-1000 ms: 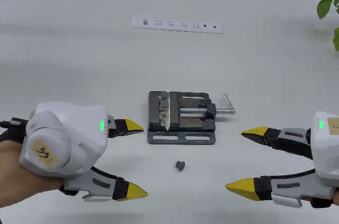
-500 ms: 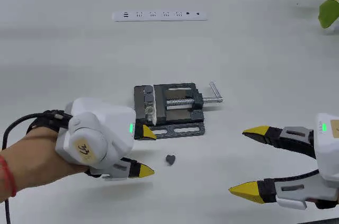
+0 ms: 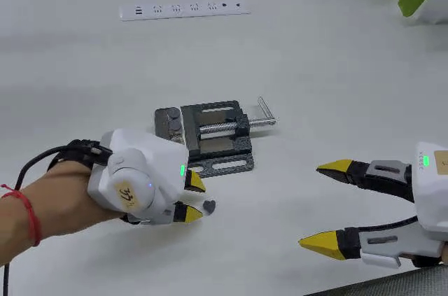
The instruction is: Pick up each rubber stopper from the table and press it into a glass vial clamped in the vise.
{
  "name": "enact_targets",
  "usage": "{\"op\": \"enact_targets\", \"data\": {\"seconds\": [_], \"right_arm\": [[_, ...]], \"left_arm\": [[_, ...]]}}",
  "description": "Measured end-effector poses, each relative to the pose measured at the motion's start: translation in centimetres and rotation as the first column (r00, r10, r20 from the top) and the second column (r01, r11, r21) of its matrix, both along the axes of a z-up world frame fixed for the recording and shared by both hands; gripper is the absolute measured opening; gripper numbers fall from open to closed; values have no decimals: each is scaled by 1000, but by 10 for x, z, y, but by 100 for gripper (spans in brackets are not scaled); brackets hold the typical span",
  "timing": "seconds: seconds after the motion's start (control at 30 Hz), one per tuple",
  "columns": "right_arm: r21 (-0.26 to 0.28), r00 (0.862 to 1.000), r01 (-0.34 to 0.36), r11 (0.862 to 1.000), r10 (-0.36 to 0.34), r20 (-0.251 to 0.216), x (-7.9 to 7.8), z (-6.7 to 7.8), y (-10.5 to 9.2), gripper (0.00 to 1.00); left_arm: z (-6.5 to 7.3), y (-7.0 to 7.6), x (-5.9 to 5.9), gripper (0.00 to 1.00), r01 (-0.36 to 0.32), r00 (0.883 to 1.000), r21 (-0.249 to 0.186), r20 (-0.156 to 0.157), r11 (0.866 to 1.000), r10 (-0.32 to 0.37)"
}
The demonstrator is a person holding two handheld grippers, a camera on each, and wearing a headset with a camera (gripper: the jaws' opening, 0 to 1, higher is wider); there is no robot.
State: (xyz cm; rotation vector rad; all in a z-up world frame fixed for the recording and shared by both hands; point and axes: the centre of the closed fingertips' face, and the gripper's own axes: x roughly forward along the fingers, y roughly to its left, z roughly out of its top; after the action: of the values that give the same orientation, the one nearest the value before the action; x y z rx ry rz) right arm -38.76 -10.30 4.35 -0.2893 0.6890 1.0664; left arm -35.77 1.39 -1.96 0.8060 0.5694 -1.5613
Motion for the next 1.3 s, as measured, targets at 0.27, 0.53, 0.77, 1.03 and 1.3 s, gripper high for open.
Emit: {"op": "enact_targets", "data": {"seconds": [0.27, 0.53, 0.77, 1.03, 1.3], "right_arm": [[1, 1000, 18, 1000, -18, -4, 0, 0, -2, 61], [4, 1000, 23, 1000, -23, -8, 1, 0, -2, 61], [3, 1000, 23, 1000, -23, -5, 3, -1, -3, 60], [9, 1000, 6, 1000, -6, 5, 4, 6, 7, 59], [53, 999, -22, 998, 20, 28, 12, 31, 24, 57]], "left_arm": [[-8, -2, -2, 11, 32, 999, 20, -3, 999, -32], [-12, -4, -3, 8, 42, 999, 23, -4, 999, -42], [-12, -5, -3, 5, 32, 999, 20, -2, 999, -32], [-9, -5, -3, 4, -61, 998, -7, -32, 998, 60], [45, -13, -5, 4, -294, 950, -169, -164, 941, 267]]}}
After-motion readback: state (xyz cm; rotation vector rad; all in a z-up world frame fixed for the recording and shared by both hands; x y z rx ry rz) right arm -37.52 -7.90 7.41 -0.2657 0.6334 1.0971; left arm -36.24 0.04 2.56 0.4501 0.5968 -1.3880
